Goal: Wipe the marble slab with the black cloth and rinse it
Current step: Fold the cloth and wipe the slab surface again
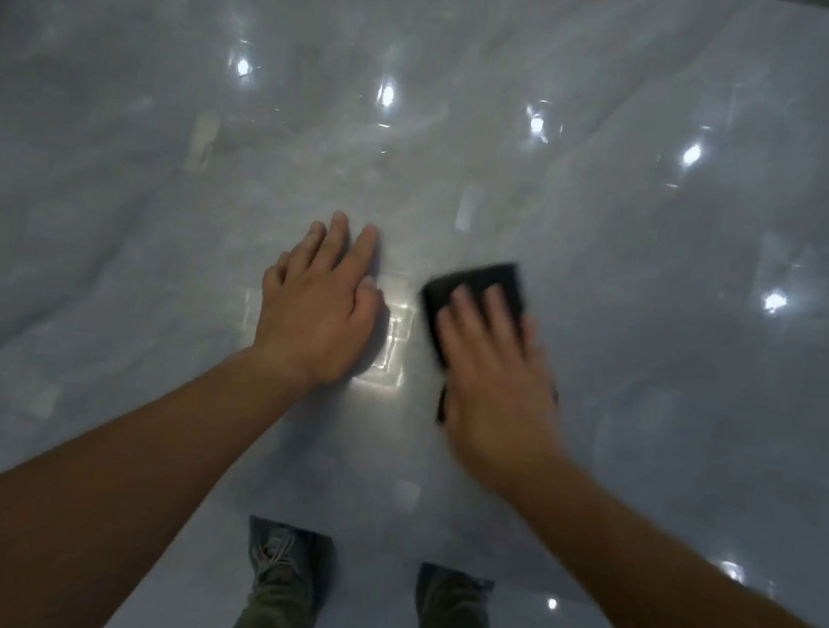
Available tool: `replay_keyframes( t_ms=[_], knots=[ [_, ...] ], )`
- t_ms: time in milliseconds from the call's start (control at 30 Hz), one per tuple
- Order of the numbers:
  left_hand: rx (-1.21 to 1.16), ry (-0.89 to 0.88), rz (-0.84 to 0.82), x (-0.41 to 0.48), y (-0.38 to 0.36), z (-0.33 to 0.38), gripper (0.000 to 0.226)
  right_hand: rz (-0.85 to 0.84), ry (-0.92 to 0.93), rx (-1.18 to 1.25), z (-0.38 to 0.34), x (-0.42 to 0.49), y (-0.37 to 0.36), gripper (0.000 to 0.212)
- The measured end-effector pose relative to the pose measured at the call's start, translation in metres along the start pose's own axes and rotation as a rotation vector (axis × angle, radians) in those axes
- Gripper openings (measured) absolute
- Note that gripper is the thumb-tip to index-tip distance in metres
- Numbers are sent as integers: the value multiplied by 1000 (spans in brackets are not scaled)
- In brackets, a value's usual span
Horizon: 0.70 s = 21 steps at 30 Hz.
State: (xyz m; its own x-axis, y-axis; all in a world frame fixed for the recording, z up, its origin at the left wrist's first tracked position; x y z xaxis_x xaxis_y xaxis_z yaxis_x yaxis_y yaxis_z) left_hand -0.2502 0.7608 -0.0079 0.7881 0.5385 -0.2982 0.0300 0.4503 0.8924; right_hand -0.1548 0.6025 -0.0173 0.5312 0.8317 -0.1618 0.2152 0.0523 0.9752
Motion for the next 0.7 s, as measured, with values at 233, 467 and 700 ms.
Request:
replay_keyframes(
  t_ms=[233,467,700],
  knots=[
    [15,-137,32,-38,17,-42,71,-23,55,1,6,19,-6,63],
    [-11,-204,30,-77,9,-72,61,94,-257,38,-75,99,2,66],
    [42,-323,5,-96,2,-90,60,-23,-26,-36,-39,21,-11,62]
  ],
)
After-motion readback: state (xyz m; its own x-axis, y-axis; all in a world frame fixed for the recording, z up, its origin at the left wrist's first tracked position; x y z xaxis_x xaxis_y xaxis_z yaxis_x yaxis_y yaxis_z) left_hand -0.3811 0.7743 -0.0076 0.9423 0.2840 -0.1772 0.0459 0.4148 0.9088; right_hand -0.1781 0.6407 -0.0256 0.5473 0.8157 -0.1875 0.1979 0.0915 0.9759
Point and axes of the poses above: each hand's wrist, its own x-axis towards the middle knuckle, its own y-axis out of the back of the hand, z = x × y, the point moved 8 cm from there along x, towards the middle knuckle, and after that the axes turned 14 degrees about -y, right-handed, at the moved point
